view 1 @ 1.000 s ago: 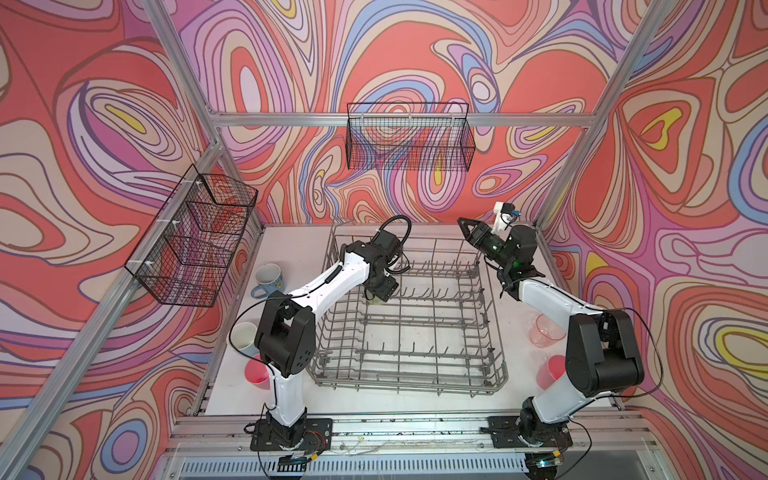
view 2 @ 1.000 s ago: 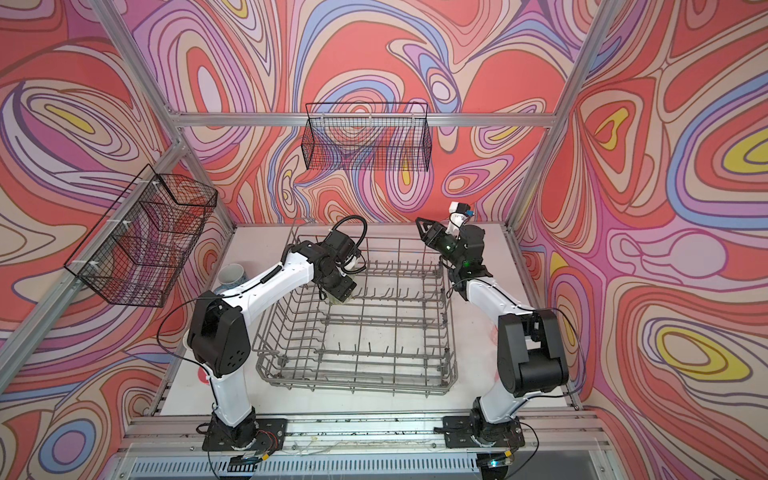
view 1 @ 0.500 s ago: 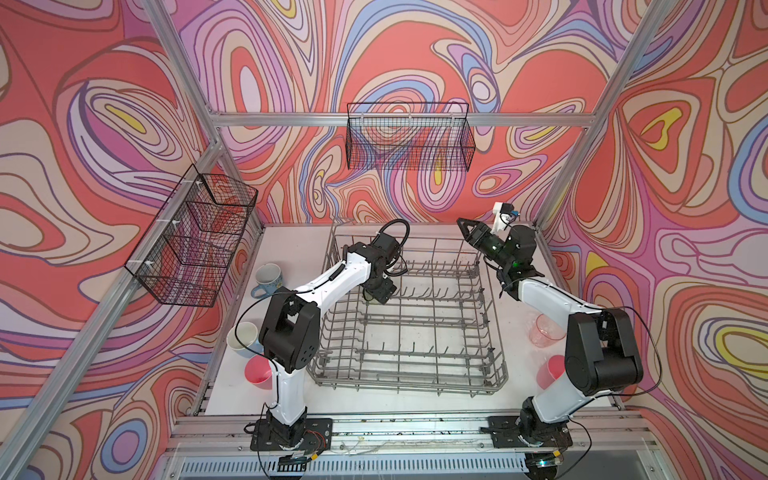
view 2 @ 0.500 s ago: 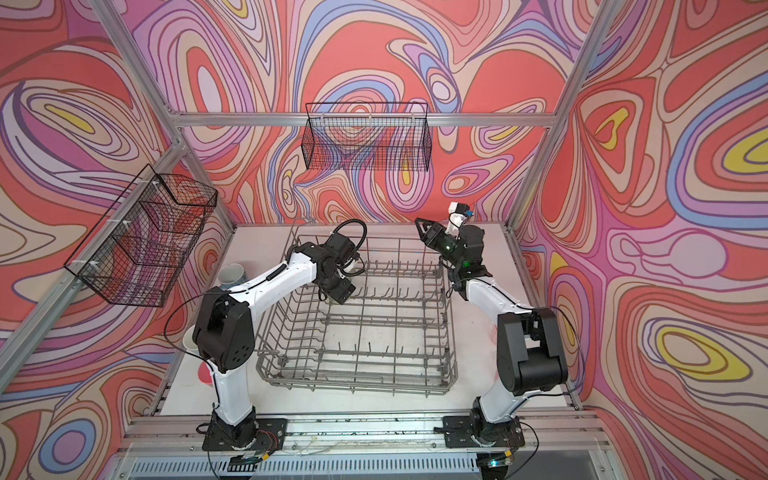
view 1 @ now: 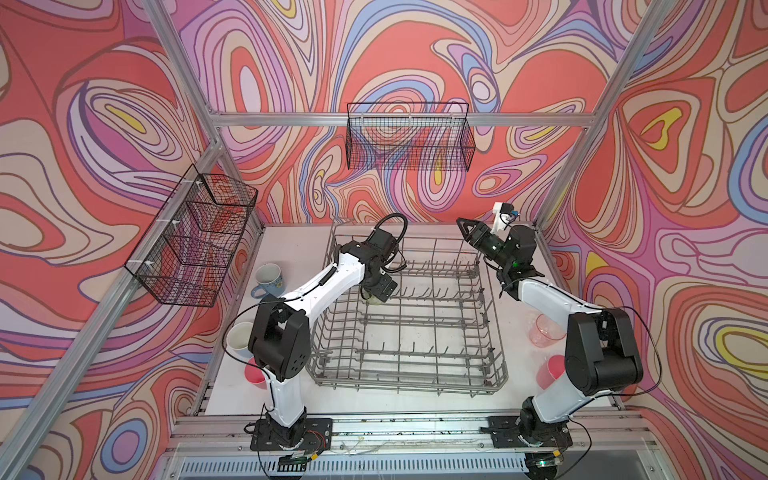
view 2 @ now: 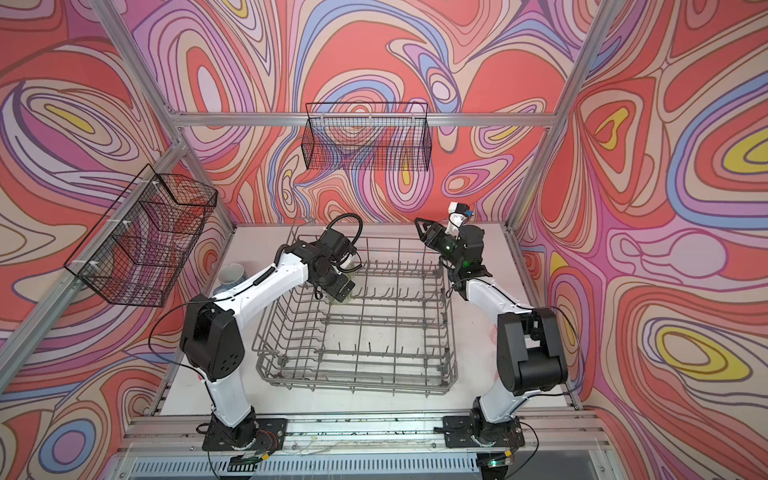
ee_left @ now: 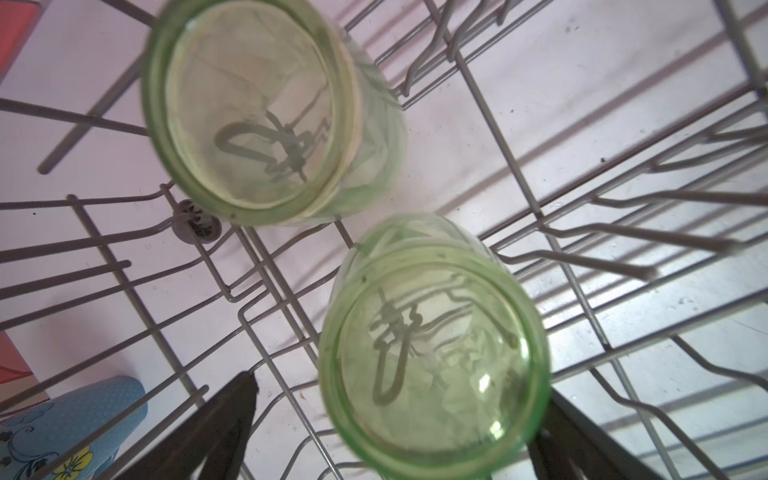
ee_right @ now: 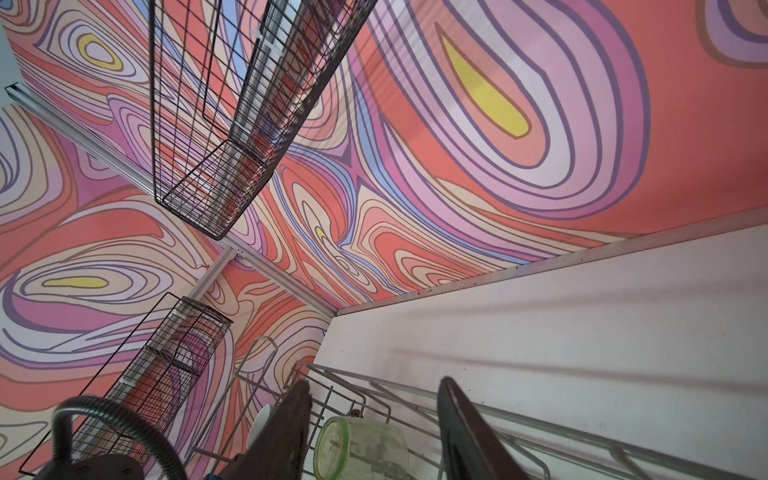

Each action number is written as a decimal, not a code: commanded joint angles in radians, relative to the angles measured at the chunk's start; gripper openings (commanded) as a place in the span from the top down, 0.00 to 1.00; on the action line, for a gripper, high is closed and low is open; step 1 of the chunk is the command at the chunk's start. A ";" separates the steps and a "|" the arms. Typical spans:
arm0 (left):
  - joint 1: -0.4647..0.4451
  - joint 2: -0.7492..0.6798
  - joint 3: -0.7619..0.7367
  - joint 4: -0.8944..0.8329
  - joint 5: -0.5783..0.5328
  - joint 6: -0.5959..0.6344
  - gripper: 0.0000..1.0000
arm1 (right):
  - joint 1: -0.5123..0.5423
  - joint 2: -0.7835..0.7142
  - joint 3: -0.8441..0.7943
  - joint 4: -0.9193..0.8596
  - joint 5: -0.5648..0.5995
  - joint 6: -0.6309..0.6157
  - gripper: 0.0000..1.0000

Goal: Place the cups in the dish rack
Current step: 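Lower the green glass into the rack beside the first glass, then open the left gripper and lift it toward the blue mug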

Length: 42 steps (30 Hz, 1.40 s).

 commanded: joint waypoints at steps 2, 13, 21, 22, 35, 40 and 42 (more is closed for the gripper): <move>-0.004 -0.082 -0.009 0.024 0.031 -0.009 0.00 | -0.003 0.012 -0.004 0.027 -0.011 -0.005 0.49; -0.026 -0.159 0.073 0.004 0.032 -0.041 0.02 | -0.004 0.011 -0.006 0.026 -0.009 -0.007 0.49; -0.020 -0.187 0.220 -0.141 -0.095 -0.089 0.04 | -0.002 0.016 -0.006 0.030 -0.013 0.000 0.49; -0.011 -0.193 0.236 -0.158 -0.098 -0.101 0.05 | -0.001 0.018 -0.006 0.032 -0.014 0.000 0.49; 0.158 -0.292 0.242 -0.210 -0.088 -0.158 0.09 | 0.055 0.002 0.033 -0.056 0.014 -0.098 0.50; 0.260 -0.307 0.196 -0.186 -0.100 -0.181 0.11 | 0.121 -0.008 0.079 -0.133 0.020 -0.207 0.50; 0.302 -0.309 0.173 -0.176 -0.100 -0.193 0.11 | 0.151 -0.018 0.094 -0.162 0.026 -0.265 0.50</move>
